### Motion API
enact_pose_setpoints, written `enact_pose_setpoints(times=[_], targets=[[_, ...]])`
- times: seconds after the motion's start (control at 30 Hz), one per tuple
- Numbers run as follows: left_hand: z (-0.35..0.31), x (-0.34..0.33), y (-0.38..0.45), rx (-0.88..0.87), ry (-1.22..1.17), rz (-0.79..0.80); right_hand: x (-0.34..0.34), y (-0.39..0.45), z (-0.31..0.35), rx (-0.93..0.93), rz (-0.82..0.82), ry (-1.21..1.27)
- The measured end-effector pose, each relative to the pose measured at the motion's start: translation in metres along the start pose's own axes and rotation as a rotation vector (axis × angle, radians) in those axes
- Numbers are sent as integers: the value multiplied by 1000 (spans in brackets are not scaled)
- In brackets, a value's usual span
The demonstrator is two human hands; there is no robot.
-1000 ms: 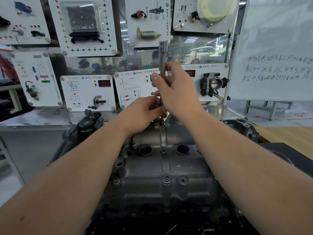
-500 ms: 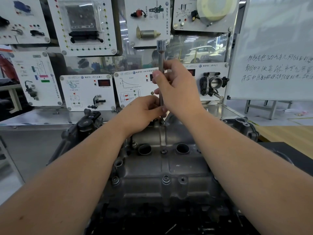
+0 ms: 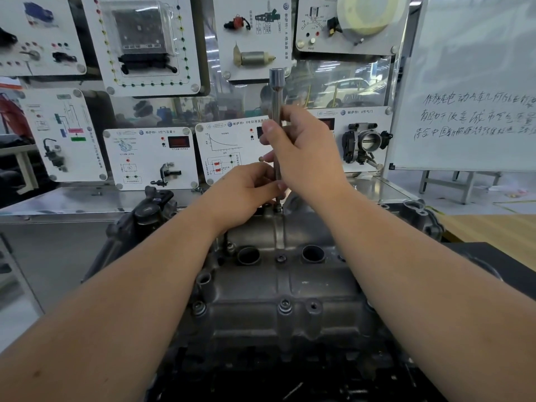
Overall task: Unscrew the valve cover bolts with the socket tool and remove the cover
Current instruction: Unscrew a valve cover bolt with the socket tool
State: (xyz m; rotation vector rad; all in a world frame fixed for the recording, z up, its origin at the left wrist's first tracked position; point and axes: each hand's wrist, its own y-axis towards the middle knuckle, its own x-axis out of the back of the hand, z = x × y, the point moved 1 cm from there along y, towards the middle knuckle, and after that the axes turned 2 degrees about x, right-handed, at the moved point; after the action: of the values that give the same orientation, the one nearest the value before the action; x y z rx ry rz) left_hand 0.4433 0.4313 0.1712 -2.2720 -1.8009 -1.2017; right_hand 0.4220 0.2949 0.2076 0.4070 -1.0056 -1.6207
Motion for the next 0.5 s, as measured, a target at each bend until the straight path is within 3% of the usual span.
enact_pose_setpoints(times=[0.3, 0.5], targets=[[4, -1, 2, -5, -6, 27, -2, 1, 1, -42, 17, -5], [3, 0, 2, -12, 19, 0, 1, -1, 3, 5, -65, -27]])
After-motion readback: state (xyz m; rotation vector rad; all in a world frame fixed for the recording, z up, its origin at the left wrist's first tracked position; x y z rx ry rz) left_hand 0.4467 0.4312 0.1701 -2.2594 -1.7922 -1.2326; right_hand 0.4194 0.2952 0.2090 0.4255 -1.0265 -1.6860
